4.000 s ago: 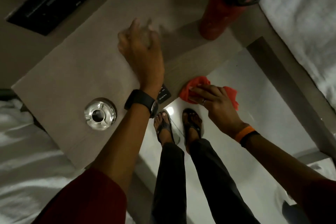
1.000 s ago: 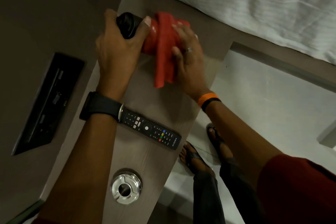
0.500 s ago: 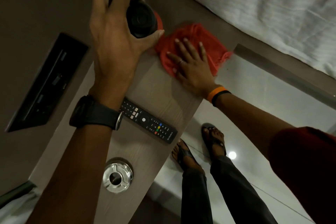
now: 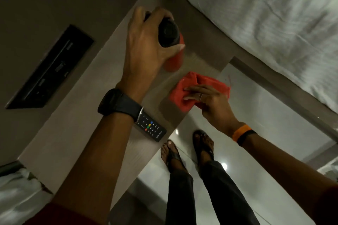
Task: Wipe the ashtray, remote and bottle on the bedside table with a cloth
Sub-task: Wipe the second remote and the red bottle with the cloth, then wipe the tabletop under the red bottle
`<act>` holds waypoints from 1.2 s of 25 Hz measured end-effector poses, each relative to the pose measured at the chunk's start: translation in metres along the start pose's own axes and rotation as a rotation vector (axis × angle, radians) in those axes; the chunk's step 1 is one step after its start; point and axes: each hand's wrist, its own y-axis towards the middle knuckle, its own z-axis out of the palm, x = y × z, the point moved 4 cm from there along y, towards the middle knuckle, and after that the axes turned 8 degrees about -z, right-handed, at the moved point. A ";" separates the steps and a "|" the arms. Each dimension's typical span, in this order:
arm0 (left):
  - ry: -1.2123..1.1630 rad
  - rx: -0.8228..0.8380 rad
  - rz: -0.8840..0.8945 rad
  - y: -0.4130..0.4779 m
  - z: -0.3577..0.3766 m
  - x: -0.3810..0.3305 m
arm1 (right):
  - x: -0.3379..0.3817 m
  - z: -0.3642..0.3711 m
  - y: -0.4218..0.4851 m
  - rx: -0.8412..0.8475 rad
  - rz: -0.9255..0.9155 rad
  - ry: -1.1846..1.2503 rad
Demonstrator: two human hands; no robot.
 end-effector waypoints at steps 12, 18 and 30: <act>-0.779 0.111 -0.708 -0.168 -0.006 0.083 | 0.127 0.004 0.006 -0.210 -0.068 0.352; -0.819 -0.296 -0.641 -0.292 -0.117 0.136 | 0.250 0.061 -0.004 0.240 0.060 0.732; -0.704 -0.941 -0.637 -0.615 -0.353 0.191 | 0.618 0.147 -0.104 0.120 -0.401 0.599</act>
